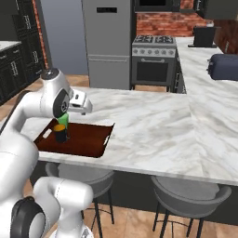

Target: There is a tray on the dining counter. Grab the cup, mug, and pitcher and place them on the tray. The pitcher may be placed next to the tray if it cannot fit the tray.

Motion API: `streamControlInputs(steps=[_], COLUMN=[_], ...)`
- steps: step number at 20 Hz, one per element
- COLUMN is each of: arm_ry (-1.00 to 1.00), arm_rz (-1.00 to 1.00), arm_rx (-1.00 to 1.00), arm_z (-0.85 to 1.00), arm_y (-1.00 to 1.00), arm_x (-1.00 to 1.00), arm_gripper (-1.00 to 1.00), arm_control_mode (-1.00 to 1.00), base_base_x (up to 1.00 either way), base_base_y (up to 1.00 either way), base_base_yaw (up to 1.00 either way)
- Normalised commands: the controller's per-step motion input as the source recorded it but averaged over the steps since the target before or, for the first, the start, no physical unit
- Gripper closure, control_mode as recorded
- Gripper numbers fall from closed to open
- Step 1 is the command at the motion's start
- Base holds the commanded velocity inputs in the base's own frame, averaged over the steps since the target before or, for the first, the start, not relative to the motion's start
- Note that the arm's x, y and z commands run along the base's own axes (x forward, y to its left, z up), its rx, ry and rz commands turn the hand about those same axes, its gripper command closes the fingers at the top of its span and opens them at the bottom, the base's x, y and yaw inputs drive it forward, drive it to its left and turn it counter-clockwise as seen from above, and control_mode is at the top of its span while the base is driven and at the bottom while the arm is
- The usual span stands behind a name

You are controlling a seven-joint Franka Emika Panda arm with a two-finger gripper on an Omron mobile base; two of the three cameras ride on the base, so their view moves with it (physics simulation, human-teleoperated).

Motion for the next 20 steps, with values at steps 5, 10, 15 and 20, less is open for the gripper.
streamControlInputs(steps=[5,10,15,20], arm_ry=[0.08,0.07,0.0,0.0], arm_rz=[-0.09,0.0,0.03,0.06], arm_rx=[-0.01,0.0,0.0,0.0], arm_z=[0.38,0.46,0.08,0.0], arm_y=[0.0,0.0,-0.33,-0.27], arm_x=[-0.47,-0.78,-0.79,-0.5], arm_gripper=[-1.0,-1.0,-1.0,-1.0], arm_control_mode=[-1.0,-1.0,-1.0,-1.0], base_base_x=[0.0,0.0,0.0,0.0], base_base_y=[0.0,0.0,0.0,0.0], base_base_yaw=[0.0,0.0,0.0,0.0])
